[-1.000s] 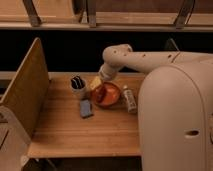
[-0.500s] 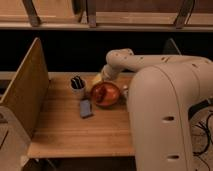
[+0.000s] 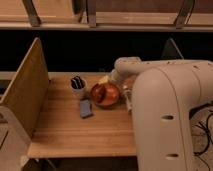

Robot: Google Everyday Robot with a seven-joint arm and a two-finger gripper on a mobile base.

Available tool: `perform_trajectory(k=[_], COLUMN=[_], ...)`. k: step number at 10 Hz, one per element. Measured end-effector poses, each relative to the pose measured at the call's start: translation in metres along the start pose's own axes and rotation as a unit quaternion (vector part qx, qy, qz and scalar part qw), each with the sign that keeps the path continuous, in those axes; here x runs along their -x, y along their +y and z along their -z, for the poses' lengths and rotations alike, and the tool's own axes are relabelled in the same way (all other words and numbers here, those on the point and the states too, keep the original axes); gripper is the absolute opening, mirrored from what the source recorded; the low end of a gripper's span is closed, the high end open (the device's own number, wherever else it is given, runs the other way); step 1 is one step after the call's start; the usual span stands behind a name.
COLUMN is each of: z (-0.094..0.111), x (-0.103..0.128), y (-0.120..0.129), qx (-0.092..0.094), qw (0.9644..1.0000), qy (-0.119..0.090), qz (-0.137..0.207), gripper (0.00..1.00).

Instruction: Place the pepper on the white sponge

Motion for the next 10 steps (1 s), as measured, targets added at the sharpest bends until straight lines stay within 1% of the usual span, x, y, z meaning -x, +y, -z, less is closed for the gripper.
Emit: perform_trajectory(k=[2,4,5,8,10], z=[-0.004,-0.02,-0.025,-0.042,-0.058], x=[-0.004,-0.012,-0.014,-0.021,-0.03], y=[0.005,0.015,0.017,0.014,0.012], qx=[0.002,0.007,0.008,0.008,0.006], qw=[1.0,0.9996,0.9994,0.9984,0.997], qy=[0.007,0.028,0.034,0.056,0.076], qz=[0.002,0.005,0.003,-0.01,-0.016], gripper=[0.8,0.8,0.8,0.8,0.8])
